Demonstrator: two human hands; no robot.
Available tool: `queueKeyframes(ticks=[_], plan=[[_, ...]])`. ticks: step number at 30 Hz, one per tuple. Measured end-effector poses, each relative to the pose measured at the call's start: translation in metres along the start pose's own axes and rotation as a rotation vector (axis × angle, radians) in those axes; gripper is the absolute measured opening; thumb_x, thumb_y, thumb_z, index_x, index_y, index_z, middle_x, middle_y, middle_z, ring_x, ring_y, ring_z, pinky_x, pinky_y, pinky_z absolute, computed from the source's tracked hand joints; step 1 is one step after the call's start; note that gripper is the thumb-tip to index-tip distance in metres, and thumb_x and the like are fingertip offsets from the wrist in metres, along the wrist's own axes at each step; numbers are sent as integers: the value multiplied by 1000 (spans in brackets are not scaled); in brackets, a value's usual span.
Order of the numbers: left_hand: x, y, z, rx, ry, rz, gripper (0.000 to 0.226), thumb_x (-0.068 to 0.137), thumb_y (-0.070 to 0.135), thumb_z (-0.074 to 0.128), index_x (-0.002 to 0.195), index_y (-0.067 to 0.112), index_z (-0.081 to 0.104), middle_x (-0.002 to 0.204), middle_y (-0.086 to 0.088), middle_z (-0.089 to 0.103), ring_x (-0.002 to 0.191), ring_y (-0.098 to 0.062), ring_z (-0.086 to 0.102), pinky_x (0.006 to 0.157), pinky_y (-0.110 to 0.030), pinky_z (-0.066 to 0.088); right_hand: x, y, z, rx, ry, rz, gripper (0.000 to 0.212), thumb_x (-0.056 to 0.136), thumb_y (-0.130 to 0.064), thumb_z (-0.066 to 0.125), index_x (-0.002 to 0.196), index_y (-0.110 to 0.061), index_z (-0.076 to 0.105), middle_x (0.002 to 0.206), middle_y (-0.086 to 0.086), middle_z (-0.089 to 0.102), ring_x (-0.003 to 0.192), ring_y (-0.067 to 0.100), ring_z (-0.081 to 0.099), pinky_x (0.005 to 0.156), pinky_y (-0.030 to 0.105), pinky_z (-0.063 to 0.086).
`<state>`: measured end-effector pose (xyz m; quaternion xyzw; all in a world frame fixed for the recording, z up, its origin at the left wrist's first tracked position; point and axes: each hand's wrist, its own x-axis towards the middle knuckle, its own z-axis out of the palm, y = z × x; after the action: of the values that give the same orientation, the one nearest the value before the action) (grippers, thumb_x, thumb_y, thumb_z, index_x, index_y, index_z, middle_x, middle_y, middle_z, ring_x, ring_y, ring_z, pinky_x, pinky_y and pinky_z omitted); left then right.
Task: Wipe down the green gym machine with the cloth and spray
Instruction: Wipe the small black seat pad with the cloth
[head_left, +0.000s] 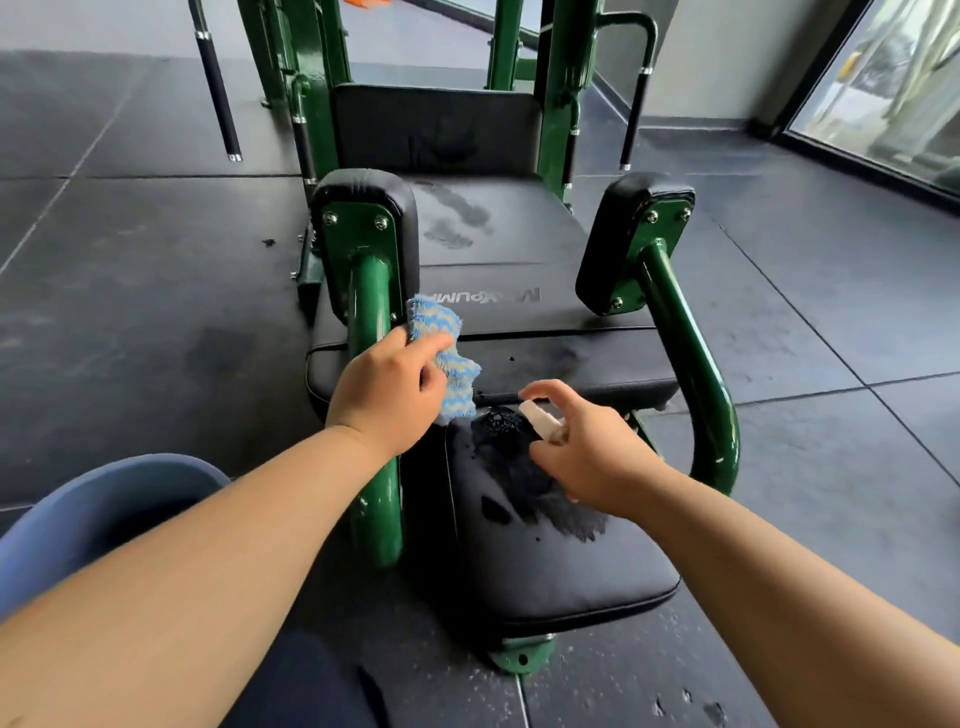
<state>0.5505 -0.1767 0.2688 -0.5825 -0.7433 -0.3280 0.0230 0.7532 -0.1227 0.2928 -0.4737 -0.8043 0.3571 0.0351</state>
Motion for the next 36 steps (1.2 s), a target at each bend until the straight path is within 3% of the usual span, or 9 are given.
queueKeyframes(ticks=[2,5,7,13,18,21,25,30,36], plan=[[-1,0,-4,31,65,55,44,79,9,46,116,9,69,84,-20,61,57,-36,58,48,-34,50,0,-2,2,-121,78,-14,43,85,-15,52,120,-41,46,68,-2,54,47,17,46,43,26,38],[-2,-1,-5,39,101,44,49,81,2,47,128,5,60,112,-32,59,70,-44,62,54,-40,52,6,-2,2,-118,145,-40,44,84,-13,52,117,-40,48,66,-2,52,48,19,45,46,28,40],[-2,0,-6,21,102,30,49,83,0,48,130,5,58,116,-33,57,70,-45,61,55,-42,51,10,-2,2,-135,134,-60,38,84,-13,52,113,-37,50,68,1,54,49,20,45,47,31,42],[-3,-2,-3,17,73,44,48,83,-1,49,129,6,59,111,-29,60,65,-42,59,53,-39,48,6,3,3,-75,132,-80,35,84,-12,52,109,-38,50,71,3,58,50,22,44,48,34,43],[-4,-4,0,41,65,61,49,81,4,44,127,8,62,89,-23,59,50,-28,40,47,-32,41,6,20,-8,-257,279,-67,25,88,-18,51,110,-29,46,68,3,56,55,23,49,48,32,37],[-6,0,-1,77,44,88,49,82,1,45,127,8,62,82,-22,55,53,-21,30,48,-30,38,3,38,-20,-292,341,9,33,88,-16,47,117,-30,43,68,3,51,58,24,49,49,31,37],[-11,9,-4,86,-65,44,50,91,-1,46,137,19,53,85,-9,43,59,-24,34,56,-31,30,-3,51,-26,-336,389,19,31,89,-18,47,118,-30,43,70,3,51,60,28,48,50,31,33],[-21,26,2,17,-99,50,51,92,1,45,136,25,53,81,0,37,56,-27,39,54,-33,34,-25,62,-24,-368,259,-90,36,91,-19,50,125,-30,45,63,-2,47,58,26,47,50,32,33],[-19,34,5,-16,-128,-12,51,95,5,41,138,29,51,90,-2,42,56,-22,39,60,-35,38,-60,57,-14,-470,144,-221,36,91,-22,50,125,-33,46,78,-3,54,66,24,45,55,34,38]])
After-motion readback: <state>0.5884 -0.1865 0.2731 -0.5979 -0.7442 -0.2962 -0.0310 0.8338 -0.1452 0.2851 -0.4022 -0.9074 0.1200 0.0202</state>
